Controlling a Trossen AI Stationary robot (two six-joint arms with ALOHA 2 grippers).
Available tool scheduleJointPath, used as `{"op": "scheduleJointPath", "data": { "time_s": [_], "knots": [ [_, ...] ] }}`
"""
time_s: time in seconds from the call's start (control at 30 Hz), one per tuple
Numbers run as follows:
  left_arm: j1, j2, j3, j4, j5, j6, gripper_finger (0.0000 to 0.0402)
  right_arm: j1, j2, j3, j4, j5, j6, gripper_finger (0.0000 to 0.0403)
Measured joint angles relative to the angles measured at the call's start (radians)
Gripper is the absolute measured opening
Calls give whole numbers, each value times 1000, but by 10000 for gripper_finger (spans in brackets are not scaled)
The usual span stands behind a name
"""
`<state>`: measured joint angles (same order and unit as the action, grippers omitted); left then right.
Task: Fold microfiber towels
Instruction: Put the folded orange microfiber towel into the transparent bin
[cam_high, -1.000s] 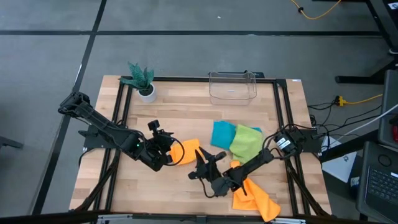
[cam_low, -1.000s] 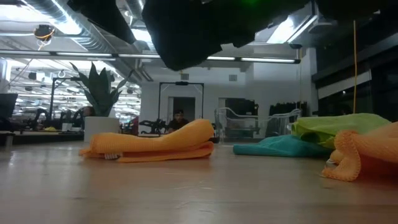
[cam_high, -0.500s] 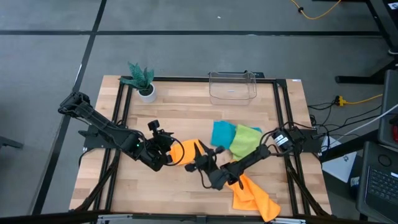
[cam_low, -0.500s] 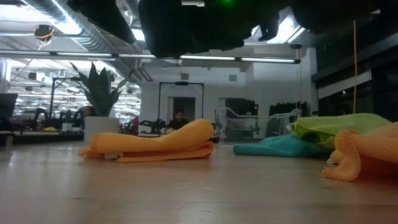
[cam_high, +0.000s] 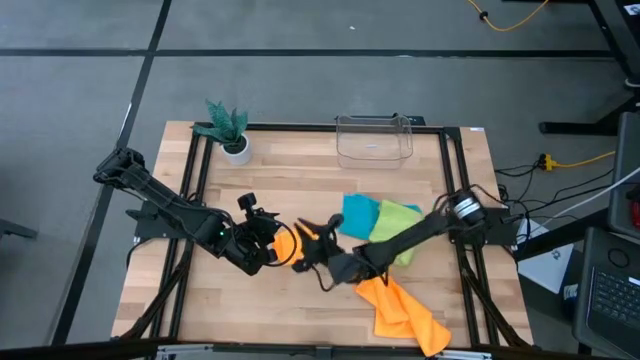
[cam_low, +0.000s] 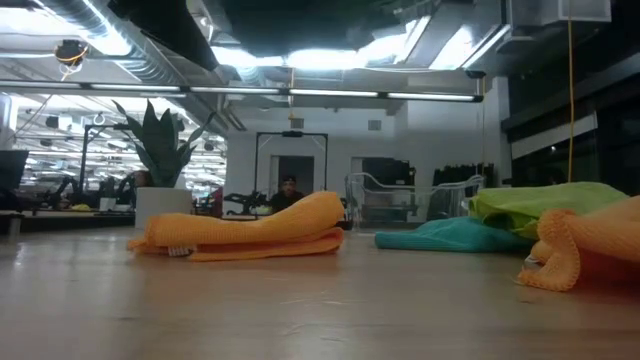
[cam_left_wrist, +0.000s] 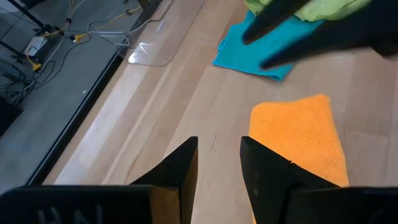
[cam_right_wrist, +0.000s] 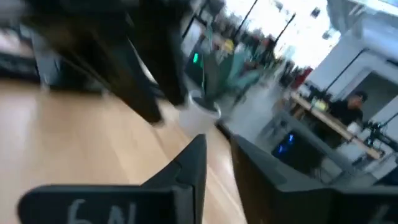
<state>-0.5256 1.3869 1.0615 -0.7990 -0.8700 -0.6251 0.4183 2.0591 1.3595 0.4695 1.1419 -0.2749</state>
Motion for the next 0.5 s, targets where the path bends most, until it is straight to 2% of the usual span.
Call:
{"op": "scheduleJointPath", "data": {
  "time_s": [0.07, 0.13, 0.2, 0.23, 0.33, 0.5],
  "knots": [
    [0, 0, 0, 0, 0, 0, 112, -14, -81, -1, -307, -117, 246, 66],
    [0, 0, 0, 0, 0, 0, 112, -40, -150, -1, -594, -318, 528, 61],
    [0, 0, 0, 0, 0, 0, 112, -72, -178, 1, -810, -474, 748, 59],
    [0, 0, 0, 0, 0, 0, 112, -84, -178, -1, -891, -516, 826, 59],
    [0, 0, 0, 0, 33, 0, 112, -100, -154, -4, -1001, -610, 928, 59],
    [-1, 0, -11, 7, 163, -1, 112, -63, -95, -4, -941, -778, 843, 58]
  ]
}}
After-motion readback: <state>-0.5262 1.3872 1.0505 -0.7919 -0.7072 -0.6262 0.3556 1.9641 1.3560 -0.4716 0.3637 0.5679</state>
